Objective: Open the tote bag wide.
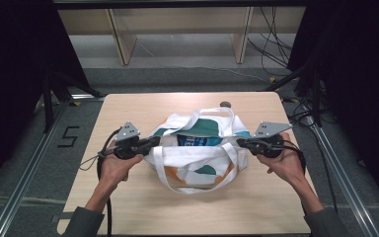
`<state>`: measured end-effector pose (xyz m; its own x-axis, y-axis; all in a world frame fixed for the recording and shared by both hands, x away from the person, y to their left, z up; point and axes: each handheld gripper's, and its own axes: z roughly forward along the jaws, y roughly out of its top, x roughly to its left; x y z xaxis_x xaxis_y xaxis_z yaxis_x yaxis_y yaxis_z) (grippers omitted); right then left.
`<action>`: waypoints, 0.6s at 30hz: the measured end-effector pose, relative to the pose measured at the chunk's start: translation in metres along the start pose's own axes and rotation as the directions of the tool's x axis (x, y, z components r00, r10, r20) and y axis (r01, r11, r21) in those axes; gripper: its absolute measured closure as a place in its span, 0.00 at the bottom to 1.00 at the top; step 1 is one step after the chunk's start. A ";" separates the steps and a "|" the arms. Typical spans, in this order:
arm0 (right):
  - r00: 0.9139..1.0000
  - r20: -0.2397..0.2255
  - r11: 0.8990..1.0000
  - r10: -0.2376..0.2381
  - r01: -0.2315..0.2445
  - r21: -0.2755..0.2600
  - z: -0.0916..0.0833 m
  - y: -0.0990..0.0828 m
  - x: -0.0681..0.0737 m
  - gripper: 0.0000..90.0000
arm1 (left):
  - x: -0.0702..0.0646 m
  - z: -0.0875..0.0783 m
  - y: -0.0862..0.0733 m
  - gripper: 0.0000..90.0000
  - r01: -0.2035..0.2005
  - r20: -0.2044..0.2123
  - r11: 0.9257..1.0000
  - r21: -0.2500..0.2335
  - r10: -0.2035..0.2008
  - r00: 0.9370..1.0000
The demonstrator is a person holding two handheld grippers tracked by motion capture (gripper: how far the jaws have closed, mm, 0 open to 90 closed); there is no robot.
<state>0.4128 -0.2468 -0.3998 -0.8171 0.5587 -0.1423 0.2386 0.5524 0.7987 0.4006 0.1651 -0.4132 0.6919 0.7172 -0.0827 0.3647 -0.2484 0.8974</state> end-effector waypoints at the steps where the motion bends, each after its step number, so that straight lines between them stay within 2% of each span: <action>1: 1.000 0.000 1.000 0.000 0.000 0.000 0.000 0.000 0.000 1.00 | 0.000 0.000 0.000 1.00 0.000 0.000 1.000 0.000 0.000 1.000; 2: 1.000 -0.003 1.000 -0.004 0.004 0.029 0.008 -0.011 -0.001 1.00 | -0.001 0.005 -0.004 1.00 -0.001 -0.004 1.000 0.014 0.001 1.000; 3: 1.000 -0.006 0.999 0.023 -0.023 0.045 0.011 -0.017 0.000 1.00 | 0.000 0.015 -0.013 1.00 -0.007 -0.008 0.999 0.039 0.007 1.000; 4: 1.000 -0.006 0.999 0.023 -0.023 0.045 0.011 -0.017 0.000 1.00 | 0.000 0.015 -0.013 1.00 -0.007 -0.008 0.999 0.039 0.007 1.000; 5: 1.000 -0.017 0.999 0.026 -0.025 0.036 0.018 -0.026 -0.002 1.00 | 0.001 0.026 -0.022 1.00 -0.010 -0.018 0.998 0.062 0.011 1.000; 7: 0.999 -0.018 0.999 0.031 -0.031 0.041 0.020 -0.029 -0.002 1.00 | 0.002 0.030 -0.027 1.00 -0.011 -0.027 0.998 0.066 0.012 1.000; 8: 1.000 -0.004 0.998 0.026 -0.026 0.052 0.025 -0.034 -0.002 1.00 | 0.004 0.034 -0.030 1.00 0.002 -0.017 0.998 0.061 -0.001 1.000; 9: 0.999 -0.006 0.998 0.036 -0.036 0.059 0.026 -0.035 -0.001 1.00 | 0.004 0.034 -0.030 1.00 0.039 -0.021 0.998 0.042 -0.038 0.999; 10: 1.000 -0.010 0.998 0.023 -0.023 0.055 0.027 -0.035 -0.002 1.00 | 0.003 0.033 -0.029 1.00 0.026 -0.024 0.999 0.041 -0.025 0.999; 11: 0.999 -0.003 0.997 0.034 -0.033 0.066 0.024 -0.033 0.000 1.00 | 0.001 0.031 -0.026 1.00 0.009 -0.032 0.999 0.042 -0.008 0.999; 12: 0.999 -0.003 0.997 0.034 -0.033 0.066 0.024 -0.033 0.000 1.00 | 0.001 0.031 -0.026 1.00 0.009 -0.032 0.999 0.042 -0.008 0.999; 13: 1.000 0.005 0.998 0.018 -0.019 0.053 0.021 -0.029 -0.001 1.00 | 0.000 0.029 -0.023 1.00 0.010 -0.021 1.000 0.028 -0.009 1.000; 14: 1.000 0.005 1.000 0.027 -0.027 -0.005 0.012 -0.019 -0.001 1.00 | -0.003 0.022 -0.014 1.00 0.013 -0.015 1.000 -0.009 -0.014 1.000; 15: 1.000 0.009 0.999 0.009 -0.009 -0.037 0.007 -0.012 -0.002 1.00 | -0.005 0.019 -0.008 1.00 -0.002 -0.011 1.000 -0.023 0.002 1.000; 16: 1.000 0.009 0.999 0.009 -0.009 -0.037 0.007 -0.012 -0.002 1.00 | -0.005 0.019 -0.008 1.00 -0.002 -0.011 1.000 -0.023 0.002 1.000; 17: 1.000 -0.009 0.995 -0.011 0.010 -0.095 0.001 0.004 -0.003 1.00 | -0.009 0.017 -0.003 1.00 0.004 -0.005 0.999 -0.039 -0.004 1.000; 18: 0.999 -0.025 0.995 -0.028 0.026 -0.098 0.001 0.011 -0.003 1.00 | -0.017 0.015 0.007 1.00 -0.012 0.022 0.999 -0.037 0.013 1.000</action>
<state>0.4182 -0.2418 -0.3911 -0.8366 0.5269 -0.1500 0.1647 0.5030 0.8485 0.4007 0.1414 -0.4117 0.7101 0.6995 -0.0802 0.3326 -0.2328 0.9139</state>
